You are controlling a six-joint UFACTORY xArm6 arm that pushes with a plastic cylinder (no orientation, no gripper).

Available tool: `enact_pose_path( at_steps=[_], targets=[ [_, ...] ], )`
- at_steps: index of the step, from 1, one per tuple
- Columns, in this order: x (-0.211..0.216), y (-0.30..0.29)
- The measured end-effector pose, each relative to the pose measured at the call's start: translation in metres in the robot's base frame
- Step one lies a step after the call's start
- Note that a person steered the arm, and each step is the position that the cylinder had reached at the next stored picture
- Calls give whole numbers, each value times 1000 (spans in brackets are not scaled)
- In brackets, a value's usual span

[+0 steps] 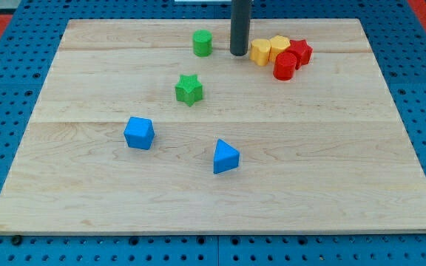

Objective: Keep green blocks in a diagonal line

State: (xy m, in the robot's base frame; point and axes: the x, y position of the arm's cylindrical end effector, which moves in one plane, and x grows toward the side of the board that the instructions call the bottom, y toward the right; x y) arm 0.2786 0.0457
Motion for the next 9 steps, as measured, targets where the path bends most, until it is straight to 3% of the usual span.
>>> enact_pose_path(
  at_steps=[1, 2, 3, 5, 6, 8, 9],
  targets=[
    [-38, -4],
    [-39, -64],
    [-8, -81],
    [44, -27],
    [73, -34],
    [96, -103],
    [63, -74]
  ],
)
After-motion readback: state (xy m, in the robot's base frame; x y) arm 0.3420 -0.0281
